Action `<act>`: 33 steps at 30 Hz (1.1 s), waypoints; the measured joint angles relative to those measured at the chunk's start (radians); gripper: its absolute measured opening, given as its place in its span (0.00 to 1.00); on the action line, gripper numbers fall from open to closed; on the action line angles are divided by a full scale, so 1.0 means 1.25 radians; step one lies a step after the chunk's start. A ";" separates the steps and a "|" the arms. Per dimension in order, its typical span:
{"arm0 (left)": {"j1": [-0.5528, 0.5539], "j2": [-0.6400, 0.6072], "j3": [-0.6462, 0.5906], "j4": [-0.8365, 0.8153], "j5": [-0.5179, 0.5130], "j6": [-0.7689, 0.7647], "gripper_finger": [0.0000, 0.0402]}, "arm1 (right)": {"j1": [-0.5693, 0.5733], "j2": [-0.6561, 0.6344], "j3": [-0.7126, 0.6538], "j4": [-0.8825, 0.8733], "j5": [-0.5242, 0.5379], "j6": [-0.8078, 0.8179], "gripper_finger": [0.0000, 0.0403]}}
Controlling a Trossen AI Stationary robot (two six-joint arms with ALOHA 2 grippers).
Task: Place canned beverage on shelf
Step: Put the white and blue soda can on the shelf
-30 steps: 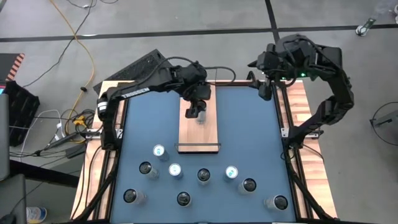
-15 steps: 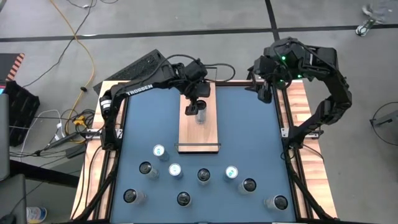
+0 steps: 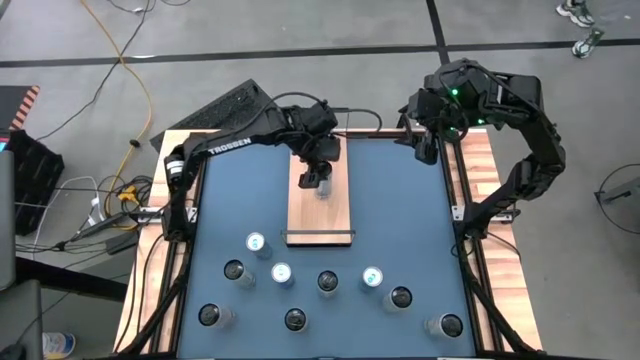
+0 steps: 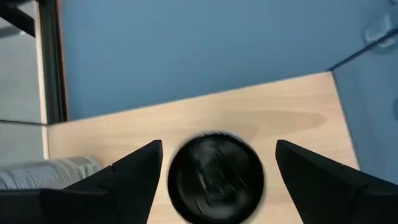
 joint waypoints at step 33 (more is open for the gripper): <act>0.017 0.023 0.020 0.072 -0.032 0.040 0.60 | -0.071 0.000 0.000 -0.007 0.020 -0.029 0.81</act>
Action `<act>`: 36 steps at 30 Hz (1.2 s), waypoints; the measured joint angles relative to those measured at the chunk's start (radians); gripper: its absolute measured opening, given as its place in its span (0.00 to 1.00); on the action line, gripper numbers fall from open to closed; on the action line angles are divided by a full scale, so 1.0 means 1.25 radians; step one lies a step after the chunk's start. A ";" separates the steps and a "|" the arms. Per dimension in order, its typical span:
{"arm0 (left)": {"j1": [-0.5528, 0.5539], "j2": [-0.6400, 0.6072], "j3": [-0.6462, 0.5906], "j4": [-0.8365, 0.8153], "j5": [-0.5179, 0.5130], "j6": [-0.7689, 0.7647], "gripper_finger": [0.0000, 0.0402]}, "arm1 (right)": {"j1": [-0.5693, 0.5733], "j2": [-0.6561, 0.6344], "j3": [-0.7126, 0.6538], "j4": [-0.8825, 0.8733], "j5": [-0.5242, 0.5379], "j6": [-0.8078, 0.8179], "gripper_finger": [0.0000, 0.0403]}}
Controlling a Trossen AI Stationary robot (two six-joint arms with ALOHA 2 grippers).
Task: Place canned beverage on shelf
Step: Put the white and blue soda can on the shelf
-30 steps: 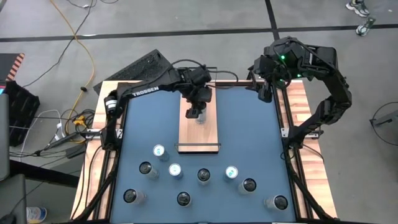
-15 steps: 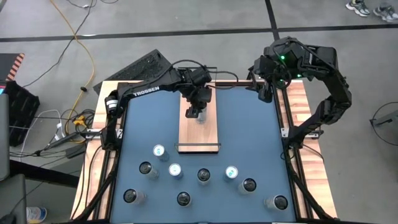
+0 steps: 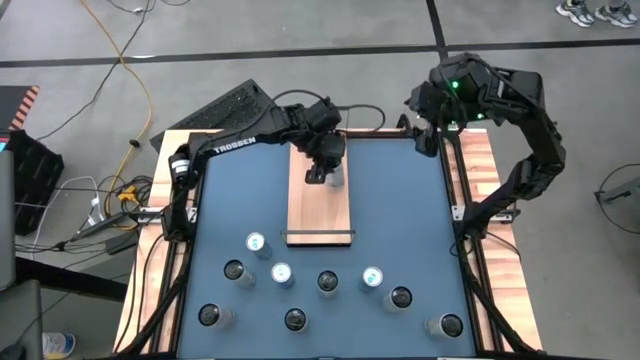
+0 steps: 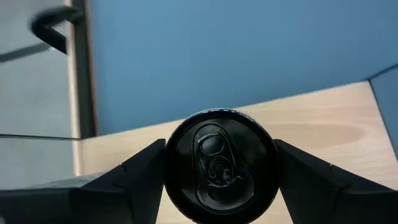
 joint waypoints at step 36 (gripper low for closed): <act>0.088 0.140 0.193 -0.021 0.016 0.054 0.60 | -0.211 0.005 0.000 0.018 -0.154 -0.025 0.81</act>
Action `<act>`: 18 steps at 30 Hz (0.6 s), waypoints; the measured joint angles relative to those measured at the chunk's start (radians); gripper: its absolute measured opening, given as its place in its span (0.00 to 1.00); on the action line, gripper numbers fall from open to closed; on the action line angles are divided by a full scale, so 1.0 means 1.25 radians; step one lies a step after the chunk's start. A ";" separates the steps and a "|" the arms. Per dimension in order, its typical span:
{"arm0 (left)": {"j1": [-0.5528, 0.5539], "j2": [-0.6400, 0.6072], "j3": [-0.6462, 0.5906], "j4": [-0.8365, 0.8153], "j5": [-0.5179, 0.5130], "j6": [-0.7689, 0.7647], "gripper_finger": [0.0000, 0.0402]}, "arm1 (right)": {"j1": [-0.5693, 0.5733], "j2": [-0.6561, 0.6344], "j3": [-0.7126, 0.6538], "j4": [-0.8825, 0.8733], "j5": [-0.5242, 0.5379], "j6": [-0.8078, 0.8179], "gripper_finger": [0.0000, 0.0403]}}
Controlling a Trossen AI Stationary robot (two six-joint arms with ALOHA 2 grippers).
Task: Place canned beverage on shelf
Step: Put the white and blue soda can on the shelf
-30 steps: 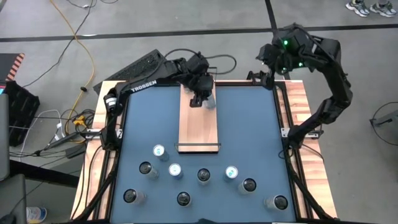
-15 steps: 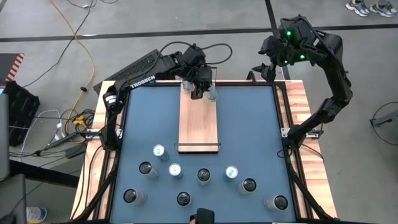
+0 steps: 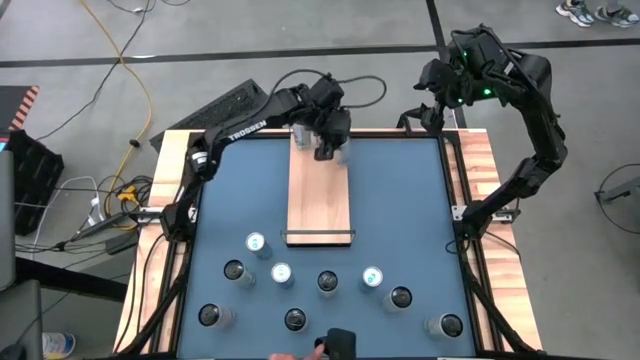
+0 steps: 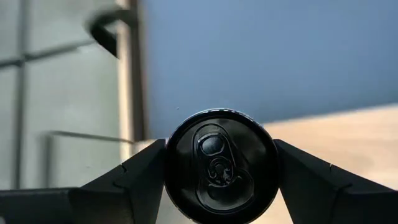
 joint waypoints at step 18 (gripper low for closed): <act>0.006 0.003 0.003 -0.062 -0.003 0.049 0.63 | 0.000 0.003 0.000 -0.014 -0.020 -0.002 0.81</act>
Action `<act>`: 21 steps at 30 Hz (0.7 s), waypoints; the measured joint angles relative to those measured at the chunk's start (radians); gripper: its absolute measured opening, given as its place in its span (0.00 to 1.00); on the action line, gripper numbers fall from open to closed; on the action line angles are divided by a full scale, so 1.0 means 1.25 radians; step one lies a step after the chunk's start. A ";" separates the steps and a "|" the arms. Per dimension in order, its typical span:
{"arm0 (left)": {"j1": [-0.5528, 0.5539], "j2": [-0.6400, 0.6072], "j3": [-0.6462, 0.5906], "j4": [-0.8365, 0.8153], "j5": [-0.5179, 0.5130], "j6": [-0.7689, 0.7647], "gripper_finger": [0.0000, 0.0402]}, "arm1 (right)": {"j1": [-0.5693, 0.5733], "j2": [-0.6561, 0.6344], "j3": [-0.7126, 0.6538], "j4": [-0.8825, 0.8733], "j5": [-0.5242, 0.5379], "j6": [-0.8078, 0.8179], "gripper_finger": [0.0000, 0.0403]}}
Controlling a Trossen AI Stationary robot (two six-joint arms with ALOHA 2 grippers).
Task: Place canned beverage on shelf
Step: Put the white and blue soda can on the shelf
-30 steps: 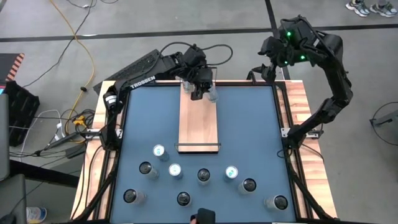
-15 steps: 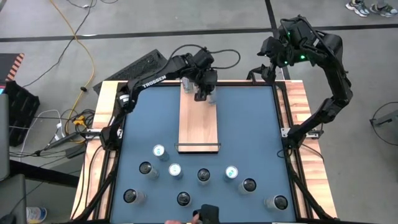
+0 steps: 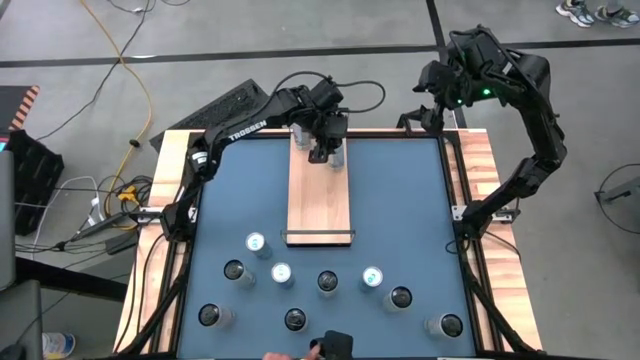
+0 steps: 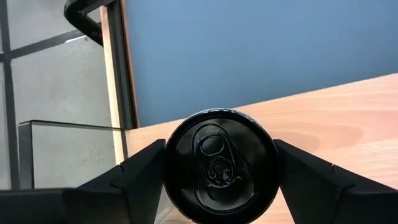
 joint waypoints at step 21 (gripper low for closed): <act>-0.026 -0.008 0.001 0.043 -0.057 0.035 0.73 | 0.000 0.000 0.000 -0.004 -0.018 -0.004 0.81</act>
